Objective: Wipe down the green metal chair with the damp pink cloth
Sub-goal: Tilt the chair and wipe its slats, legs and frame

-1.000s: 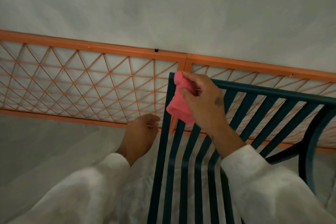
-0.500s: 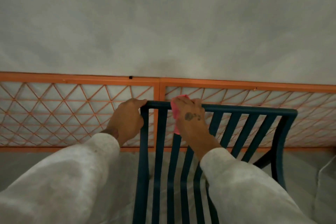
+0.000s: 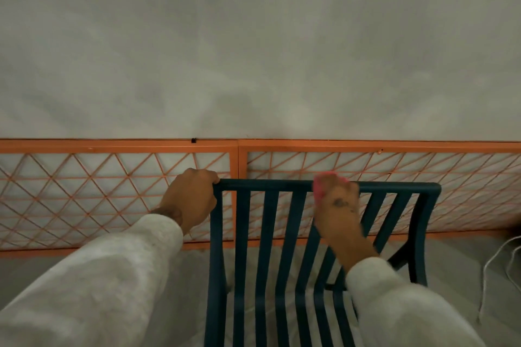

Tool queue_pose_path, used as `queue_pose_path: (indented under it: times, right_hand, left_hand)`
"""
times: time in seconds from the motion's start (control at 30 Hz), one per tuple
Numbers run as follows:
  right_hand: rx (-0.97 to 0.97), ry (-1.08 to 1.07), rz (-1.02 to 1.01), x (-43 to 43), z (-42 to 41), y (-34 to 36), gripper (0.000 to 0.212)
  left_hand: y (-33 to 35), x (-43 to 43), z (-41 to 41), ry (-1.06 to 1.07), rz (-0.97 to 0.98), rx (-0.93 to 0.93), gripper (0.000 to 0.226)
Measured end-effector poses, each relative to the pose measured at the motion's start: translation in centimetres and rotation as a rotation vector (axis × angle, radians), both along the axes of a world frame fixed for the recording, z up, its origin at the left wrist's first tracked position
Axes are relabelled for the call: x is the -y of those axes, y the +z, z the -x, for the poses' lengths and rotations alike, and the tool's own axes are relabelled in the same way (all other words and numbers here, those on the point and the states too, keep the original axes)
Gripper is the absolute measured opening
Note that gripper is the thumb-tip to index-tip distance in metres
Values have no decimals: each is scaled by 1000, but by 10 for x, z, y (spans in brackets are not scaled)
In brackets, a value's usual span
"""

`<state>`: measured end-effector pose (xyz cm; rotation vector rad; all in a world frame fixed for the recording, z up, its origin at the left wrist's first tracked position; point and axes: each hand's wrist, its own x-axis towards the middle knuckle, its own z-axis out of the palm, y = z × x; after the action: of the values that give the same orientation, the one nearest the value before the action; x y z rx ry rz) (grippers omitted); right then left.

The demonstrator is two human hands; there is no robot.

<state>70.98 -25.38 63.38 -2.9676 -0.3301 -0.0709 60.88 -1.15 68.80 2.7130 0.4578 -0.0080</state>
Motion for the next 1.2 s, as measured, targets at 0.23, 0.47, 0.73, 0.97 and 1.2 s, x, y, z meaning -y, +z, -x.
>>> queue_pose_path:
  times: [0.23,0.47,0.73,0.97,1.2]
  right_hand:
    - [103,422,-162,-148,59,-7,47]
    - [44,498,-72,-108,26,-17,63]
    - [91,240,-34,14,-15,-12,40]
    - [-89,40,-62,93,-30,34,36]
    - [-124,-213,-167,164,-51,50,29]
  left_hand:
    - [4,-4,-2,-11,-34,-35,33]
    - [-3,-7,-11,-44,-88,-34,18]
    - [-19,36,-25,-237,-219,88,24]
    - [-28,115,-58,-382,-203,154,35]
    - [-28,120,-71,-371,-157,117,23]
